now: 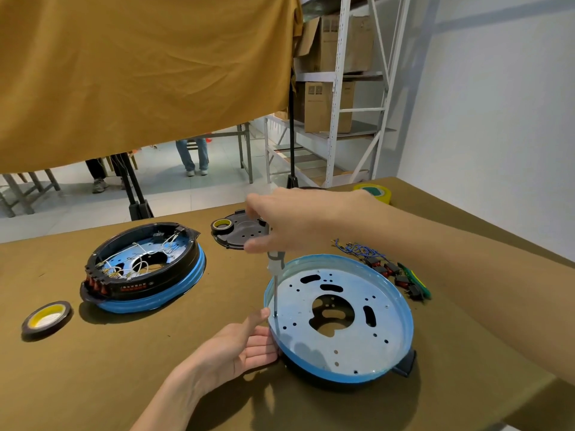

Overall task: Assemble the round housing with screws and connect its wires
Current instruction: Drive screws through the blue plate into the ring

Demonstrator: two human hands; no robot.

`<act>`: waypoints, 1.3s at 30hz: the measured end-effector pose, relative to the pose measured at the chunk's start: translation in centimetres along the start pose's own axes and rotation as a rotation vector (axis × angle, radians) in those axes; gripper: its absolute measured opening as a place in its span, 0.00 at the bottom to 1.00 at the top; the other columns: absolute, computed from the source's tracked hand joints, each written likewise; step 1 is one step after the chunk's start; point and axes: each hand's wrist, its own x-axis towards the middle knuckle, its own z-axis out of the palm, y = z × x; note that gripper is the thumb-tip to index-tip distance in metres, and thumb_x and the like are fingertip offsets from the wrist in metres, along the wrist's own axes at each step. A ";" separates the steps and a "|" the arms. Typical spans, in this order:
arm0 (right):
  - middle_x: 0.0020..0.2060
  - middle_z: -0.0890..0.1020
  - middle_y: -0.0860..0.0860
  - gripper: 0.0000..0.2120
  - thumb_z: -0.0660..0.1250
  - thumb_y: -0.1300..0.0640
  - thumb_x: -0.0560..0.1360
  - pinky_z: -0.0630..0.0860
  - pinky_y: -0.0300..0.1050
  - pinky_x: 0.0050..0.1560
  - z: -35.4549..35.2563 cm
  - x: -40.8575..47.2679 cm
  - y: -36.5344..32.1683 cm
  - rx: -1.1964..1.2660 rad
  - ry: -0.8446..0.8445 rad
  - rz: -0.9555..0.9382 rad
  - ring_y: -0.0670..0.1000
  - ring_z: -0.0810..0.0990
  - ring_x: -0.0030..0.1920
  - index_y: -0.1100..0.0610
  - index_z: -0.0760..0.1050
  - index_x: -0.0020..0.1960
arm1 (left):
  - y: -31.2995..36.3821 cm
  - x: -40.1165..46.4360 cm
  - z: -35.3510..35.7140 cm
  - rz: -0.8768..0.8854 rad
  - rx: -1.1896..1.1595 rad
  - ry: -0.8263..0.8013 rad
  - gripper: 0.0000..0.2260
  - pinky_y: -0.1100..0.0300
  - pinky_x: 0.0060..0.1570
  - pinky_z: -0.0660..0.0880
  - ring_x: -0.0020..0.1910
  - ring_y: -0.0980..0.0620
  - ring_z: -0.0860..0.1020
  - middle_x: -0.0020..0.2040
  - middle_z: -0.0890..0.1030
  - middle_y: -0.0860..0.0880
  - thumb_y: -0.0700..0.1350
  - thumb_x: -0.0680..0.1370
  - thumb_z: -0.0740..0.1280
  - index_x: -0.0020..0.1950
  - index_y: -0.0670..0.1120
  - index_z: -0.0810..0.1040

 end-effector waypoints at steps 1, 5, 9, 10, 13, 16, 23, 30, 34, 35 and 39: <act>0.43 0.81 0.52 0.23 0.70 0.44 0.79 0.75 0.40 0.24 -0.3 0.0 0.1 0.078 -0.063 0.006 0.41 0.81 0.27 0.54 0.66 0.66 | 0.0 0.1 0.0 -0.001 0.001 -0.004 0.40 0.53 0.44 0.84 0.52 0.41 0.87 0.52 0.87 0.38 0.62 0.58 0.80 0.60 0.38 0.77; 0.40 0.82 0.54 0.17 0.67 0.47 0.81 0.70 0.36 0.20 -0.2 0.1 0.3 0.023 -0.018 0.019 0.44 0.80 0.22 0.58 0.70 0.61 | 0.2 0.1 0.0 -0.019 0.000 -0.008 0.40 0.53 0.43 0.84 0.52 0.41 0.87 0.52 0.87 0.38 0.61 0.57 0.81 0.60 0.37 0.78; 0.42 0.81 0.54 0.20 0.69 0.48 0.79 0.73 0.38 0.23 -0.2 0.5 -0.1 0.065 -0.062 0.013 0.47 0.81 0.27 0.55 0.66 0.64 | 0.2 0.1 0.0 -0.025 -0.009 -0.001 0.41 0.53 0.42 0.84 0.51 0.40 0.87 0.52 0.87 0.37 0.60 0.57 0.81 0.60 0.36 0.77; 0.43 0.81 0.55 0.23 0.72 0.52 0.78 0.74 0.37 0.24 -0.5 0.5 -0.1 0.123 -0.125 0.021 0.48 0.81 0.29 0.54 0.64 0.66 | 0.2 0.0 0.1 -0.026 -0.012 0.000 0.40 0.53 0.42 0.84 0.51 0.40 0.87 0.52 0.87 0.37 0.60 0.57 0.81 0.60 0.36 0.77; 0.38 0.82 0.54 0.17 0.68 0.51 0.80 0.74 0.38 0.22 -0.6 0.7 -0.2 0.043 -0.084 0.015 0.48 0.82 0.25 0.57 0.68 0.63 | 0.3 -0.2 0.3 -0.024 -0.012 0.008 0.37 0.53 0.44 0.85 0.51 0.40 0.87 0.51 0.87 0.37 0.59 0.60 0.78 0.60 0.35 0.77; 0.38 0.81 0.52 0.18 0.65 0.45 0.81 0.72 0.40 0.22 -0.2 1.0 -0.5 -0.043 -0.029 0.010 0.44 0.79 0.21 0.57 0.68 0.61 | 0.5 -0.6 0.5 -0.031 -0.016 0.017 0.33 0.52 0.44 0.85 0.50 0.41 0.87 0.51 0.87 0.37 0.58 0.64 0.76 0.59 0.35 0.78; 0.34 0.83 0.54 0.18 0.64 0.45 0.82 0.69 0.35 0.19 -0.2 1.0 -0.6 -0.079 -0.028 0.028 0.46 0.79 0.20 0.61 0.73 0.58 | 0.7 -1.2 0.9 -0.045 -0.014 0.039 0.27 0.52 0.46 0.85 0.49 0.42 0.87 0.50 0.87 0.37 0.57 0.72 0.73 0.59 0.36 0.78; 0.30 0.82 0.52 0.15 0.65 0.48 0.82 0.72 0.37 0.21 0.0 0.6 -0.1 -0.010 -0.057 0.026 0.48 0.81 0.23 0.59 0.72 0.59 | 0.8 -1.2 0.9 -0.051 -0.030 0.042 0.27 0.51 0.48 0.85 0.50 0.41 0.87 0.51 0.87 0.37 0.56 0.74 0.73 0.60 0.35 0.78; 0.39 0.80 0.51 0.19 0.70 0.50 0.79 0.72 0.36 0.22 -0.4 0.1 0.1 0.093 -0.128 0.021 0.43 0.79 0.23 0.54 0.65 0.63 | 0.8 -1.2 0.9 -0.060 -0.027 0.040 0.24 0.52 0.47 0.85 0.50 0.41 0.87 0.51 0.87 0.37 0.55 0.77 0.72 0.59 0.36 0.78; 0.40 0.80 0.52 0.20 0.71 0.53 0.78 0.72 0.35 0.23 -0.7 -0.1 0.2 0.142 -0.157 0.020 0.41 0.78 0.23 0.54 0.65 0.64 | 0.8 -1.2 0.8 -0.060 -0.023 0.039 0.23 0.52 0.46 0.85 0.50 0.41 0.87 0.51 0.87 0.37 0.55 0.77 0.72 0.59 0.36 0.78; 0.32 0.81 0.51 0.16 0.64 0.44 0.82 0.73 0.41 0.24 0.3 0.0 0.0 -0.038 0.016 0.022 0.48 0.83 0.25 0.58 0.70 0.56 | 0.8 -1.2 1.0 -0.066 -0.037 0.052 0.24 0.52 0.44 0.86 0.49 0.41 0.87 0.50 0.87 0.37 0.55 0.76 0.72 0.59 0.36 0.78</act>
